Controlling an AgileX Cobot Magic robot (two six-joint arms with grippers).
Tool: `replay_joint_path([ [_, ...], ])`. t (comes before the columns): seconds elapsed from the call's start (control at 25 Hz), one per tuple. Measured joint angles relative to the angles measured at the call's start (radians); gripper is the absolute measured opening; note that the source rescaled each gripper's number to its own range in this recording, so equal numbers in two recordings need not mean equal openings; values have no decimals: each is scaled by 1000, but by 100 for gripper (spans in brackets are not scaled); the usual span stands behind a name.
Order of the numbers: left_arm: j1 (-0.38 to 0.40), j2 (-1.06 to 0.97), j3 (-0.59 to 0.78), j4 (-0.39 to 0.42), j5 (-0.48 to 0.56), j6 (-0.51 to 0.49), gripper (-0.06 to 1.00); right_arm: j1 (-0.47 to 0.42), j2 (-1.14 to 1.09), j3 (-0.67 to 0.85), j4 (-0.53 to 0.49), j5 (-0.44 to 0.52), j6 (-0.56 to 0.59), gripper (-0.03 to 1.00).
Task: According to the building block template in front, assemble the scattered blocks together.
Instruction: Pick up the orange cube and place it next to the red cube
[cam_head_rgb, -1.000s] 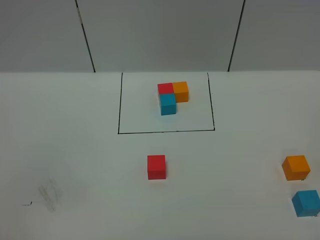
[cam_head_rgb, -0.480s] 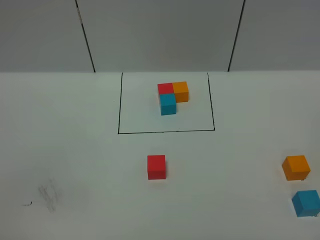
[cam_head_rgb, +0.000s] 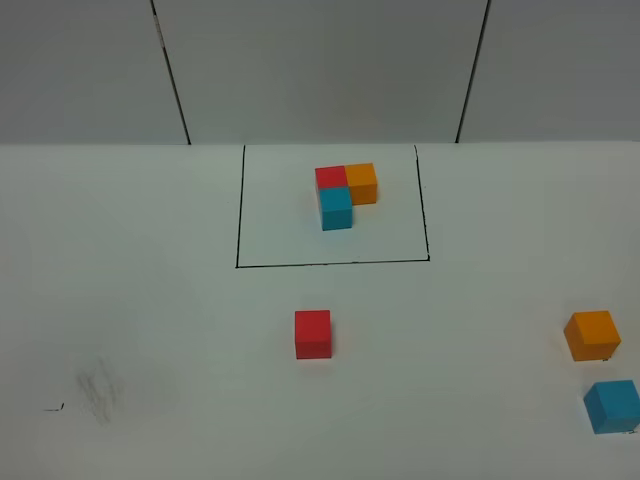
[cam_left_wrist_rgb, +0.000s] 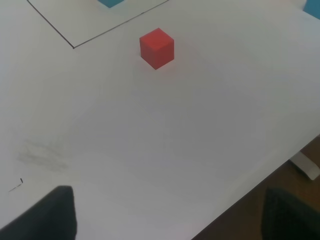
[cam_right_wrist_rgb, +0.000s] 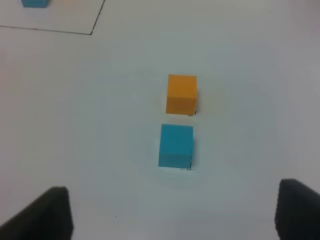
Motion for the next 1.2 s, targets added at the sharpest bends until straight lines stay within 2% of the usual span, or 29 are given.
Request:
replay_joint_path([
  [0.36,13,0,0,0,0,0,85,0,0,0,1,0,12,73],
  [0.8,196,0,0,0,0,0,85,0,0,0,-12,-1,55,73],
  [1.2,204,0,0,0,0,0,85,0,0,0,-8,-3,55,73],
])
